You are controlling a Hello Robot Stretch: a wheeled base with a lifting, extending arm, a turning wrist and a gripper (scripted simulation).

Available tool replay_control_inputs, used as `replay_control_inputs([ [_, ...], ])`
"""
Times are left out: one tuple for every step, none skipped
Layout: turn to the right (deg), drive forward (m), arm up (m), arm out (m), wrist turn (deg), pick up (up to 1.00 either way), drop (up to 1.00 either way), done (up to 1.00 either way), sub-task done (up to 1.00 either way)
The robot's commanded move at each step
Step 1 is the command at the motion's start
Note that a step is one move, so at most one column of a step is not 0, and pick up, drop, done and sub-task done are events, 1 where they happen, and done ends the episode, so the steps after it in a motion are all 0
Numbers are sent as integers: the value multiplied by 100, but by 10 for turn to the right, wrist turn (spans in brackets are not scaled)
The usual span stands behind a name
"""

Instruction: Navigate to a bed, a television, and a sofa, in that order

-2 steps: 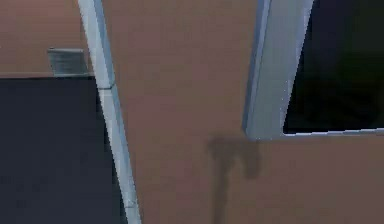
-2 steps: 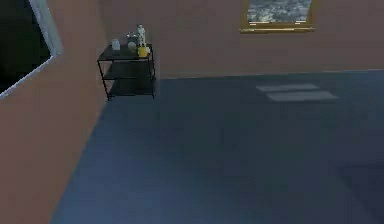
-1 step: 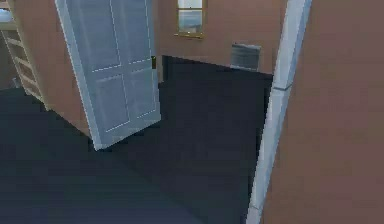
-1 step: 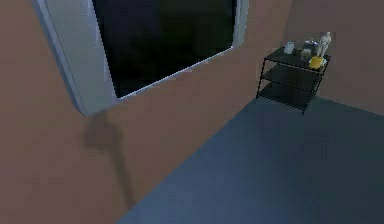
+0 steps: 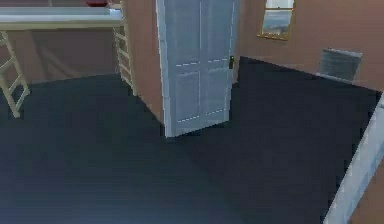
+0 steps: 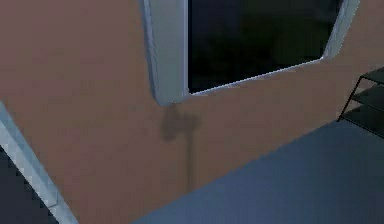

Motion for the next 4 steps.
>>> replay_control_inputs([
  [0,100,0,0,0,0,0,0,0],
  [390,0,0,0,0,0,0,0,0],
  [0,100,0,0,0,0,0,0,0],
  [0,65,0,0,0,0,0,0,0],
])
